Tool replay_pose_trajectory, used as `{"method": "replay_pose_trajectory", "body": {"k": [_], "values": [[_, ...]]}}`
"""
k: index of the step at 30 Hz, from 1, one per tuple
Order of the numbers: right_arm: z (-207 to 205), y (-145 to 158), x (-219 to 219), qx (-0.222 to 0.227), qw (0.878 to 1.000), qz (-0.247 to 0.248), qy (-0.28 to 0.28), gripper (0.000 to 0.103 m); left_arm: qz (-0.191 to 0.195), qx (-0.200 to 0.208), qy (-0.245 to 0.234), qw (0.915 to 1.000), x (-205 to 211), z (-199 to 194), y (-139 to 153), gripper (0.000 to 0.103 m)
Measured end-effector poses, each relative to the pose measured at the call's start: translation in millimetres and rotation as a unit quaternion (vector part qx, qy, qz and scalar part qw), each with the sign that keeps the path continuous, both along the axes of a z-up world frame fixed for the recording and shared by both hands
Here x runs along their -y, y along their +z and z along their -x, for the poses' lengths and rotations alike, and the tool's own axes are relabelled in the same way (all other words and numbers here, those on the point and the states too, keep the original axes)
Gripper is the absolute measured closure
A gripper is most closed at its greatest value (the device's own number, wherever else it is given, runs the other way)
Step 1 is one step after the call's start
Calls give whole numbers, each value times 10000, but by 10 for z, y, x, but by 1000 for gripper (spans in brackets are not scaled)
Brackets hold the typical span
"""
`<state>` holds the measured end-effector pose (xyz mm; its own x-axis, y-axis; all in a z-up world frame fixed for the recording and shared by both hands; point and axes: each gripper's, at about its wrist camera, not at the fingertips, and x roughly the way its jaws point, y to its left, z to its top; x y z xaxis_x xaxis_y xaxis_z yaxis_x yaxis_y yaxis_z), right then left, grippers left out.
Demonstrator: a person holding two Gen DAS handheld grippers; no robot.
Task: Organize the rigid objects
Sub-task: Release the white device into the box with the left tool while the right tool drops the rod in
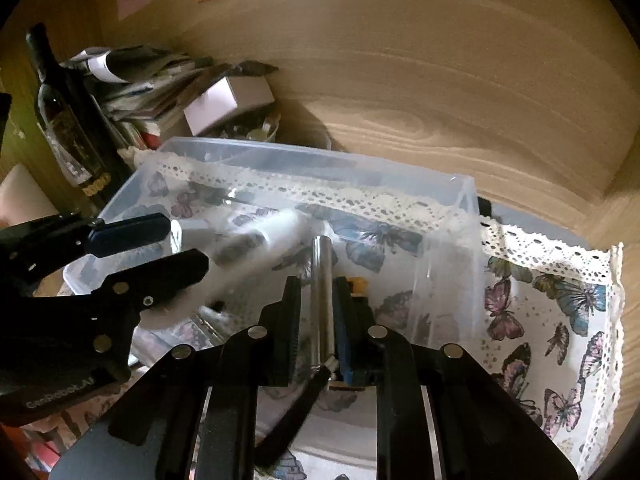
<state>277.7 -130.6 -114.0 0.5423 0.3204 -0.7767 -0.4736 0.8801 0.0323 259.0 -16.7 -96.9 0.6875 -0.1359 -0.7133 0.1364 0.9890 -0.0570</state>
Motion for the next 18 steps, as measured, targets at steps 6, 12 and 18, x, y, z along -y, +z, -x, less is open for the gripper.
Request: {"method": "replay_pose_trajectory", "body": {"k": [6,12,18], "values": [[162,146,61,174,9998,-68,1,85,35,168,38,9998,-67,145,128,60],[357,285,93,407,9991,-115,43,78,58,333,159,9993,-209,346,260,58],[594,420,74,778,9969,-123,48,51,-12,644,321,9974,-369,692,385,37]]}}
